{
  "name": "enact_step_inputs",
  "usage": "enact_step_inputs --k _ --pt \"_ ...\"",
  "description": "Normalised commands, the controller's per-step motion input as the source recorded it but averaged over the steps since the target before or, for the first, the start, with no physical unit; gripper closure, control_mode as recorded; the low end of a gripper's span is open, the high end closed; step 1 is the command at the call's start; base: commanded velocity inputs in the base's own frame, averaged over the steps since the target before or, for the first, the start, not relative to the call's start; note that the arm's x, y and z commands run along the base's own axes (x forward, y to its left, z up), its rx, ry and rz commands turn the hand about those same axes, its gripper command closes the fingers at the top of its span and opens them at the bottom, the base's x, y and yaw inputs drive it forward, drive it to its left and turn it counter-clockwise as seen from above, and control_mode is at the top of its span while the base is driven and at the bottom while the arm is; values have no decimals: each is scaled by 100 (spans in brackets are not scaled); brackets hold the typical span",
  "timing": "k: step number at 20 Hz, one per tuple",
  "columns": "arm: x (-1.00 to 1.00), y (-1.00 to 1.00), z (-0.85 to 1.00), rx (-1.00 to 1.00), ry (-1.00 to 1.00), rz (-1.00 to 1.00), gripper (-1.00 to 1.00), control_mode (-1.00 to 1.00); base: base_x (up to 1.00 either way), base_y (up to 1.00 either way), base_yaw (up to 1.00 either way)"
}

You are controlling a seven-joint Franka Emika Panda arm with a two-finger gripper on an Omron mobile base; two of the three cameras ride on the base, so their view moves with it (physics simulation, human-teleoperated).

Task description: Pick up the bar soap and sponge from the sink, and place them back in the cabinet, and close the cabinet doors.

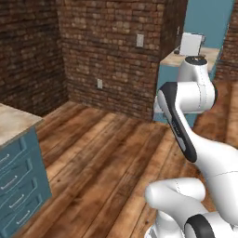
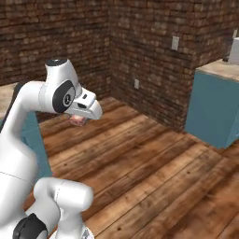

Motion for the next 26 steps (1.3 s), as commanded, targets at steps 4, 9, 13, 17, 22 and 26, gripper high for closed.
enact_step_inputs --k 4,9,13,17,22,26 --pt "0 0 0 0 0 0 100 100 14 -19 -54" --pt "0 0 0 0 0 0 100 100 7 -16 -56" --pt "0 0 0 0 0 0 100 100 10 -16 -57" --pt "0 0 0 0 0 0 100 100 14 -16 -57" --pt "0 0 0 0 0 0 100 100 15 -13 -58" --pt "0 0 0 0 0 0 100 100 16 -13 -58"
